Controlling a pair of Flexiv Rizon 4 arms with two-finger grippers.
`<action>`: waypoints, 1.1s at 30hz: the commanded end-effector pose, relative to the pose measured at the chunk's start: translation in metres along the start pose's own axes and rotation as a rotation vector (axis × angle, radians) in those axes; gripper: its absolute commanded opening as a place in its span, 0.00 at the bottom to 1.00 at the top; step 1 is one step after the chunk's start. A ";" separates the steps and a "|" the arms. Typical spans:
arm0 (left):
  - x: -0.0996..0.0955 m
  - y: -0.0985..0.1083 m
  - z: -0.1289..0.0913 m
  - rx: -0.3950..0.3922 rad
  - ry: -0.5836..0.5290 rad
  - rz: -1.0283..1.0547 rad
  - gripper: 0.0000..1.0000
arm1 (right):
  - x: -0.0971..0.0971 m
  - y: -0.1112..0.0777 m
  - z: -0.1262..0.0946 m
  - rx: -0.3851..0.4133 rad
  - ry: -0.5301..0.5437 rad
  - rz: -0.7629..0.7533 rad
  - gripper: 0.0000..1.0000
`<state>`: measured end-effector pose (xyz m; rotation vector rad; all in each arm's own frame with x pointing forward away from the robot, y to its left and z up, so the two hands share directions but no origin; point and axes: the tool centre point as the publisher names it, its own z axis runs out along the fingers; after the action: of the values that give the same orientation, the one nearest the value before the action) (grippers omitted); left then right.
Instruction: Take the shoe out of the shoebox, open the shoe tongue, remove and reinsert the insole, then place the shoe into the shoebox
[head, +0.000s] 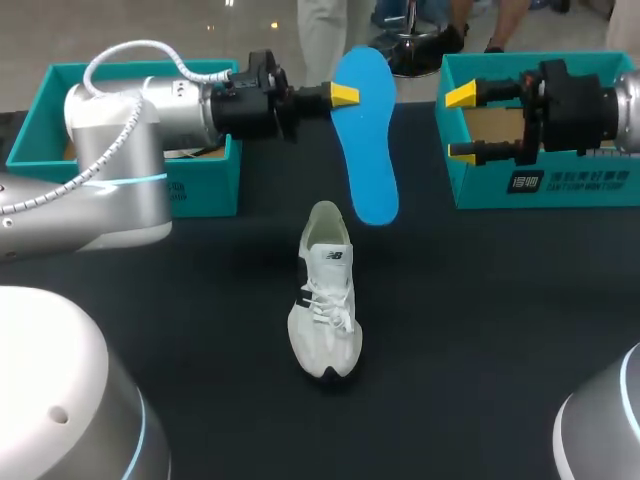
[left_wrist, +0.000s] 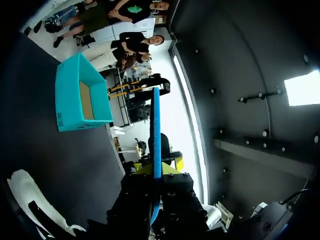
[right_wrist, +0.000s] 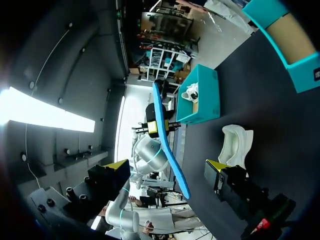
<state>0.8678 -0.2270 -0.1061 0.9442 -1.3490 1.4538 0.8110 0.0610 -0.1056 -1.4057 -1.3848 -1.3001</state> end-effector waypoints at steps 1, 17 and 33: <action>-0.001 -0.001 -0.002 0.028 -0.003 0.228 0.00 | 0.000 0.000 0.001 0.000 -0.002 0.001 1.00; -0.004 0.001 0.002 -0.016 -0.087 0.665 0.00 | 0.000 0.000 0.001 0.000 -0.002 0.001 1.00; 0.009 0.002 -0.001 0.012 -0.050 1.024 0.00 | 0.000 0.000 0.001 0.000 -0.002 0.001 1.00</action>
<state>0.8688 -0.2271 -0.0967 0.3951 -1.9064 2.0350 0.8104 0.0606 -0.1050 -1.4058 -1.3844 -1.3002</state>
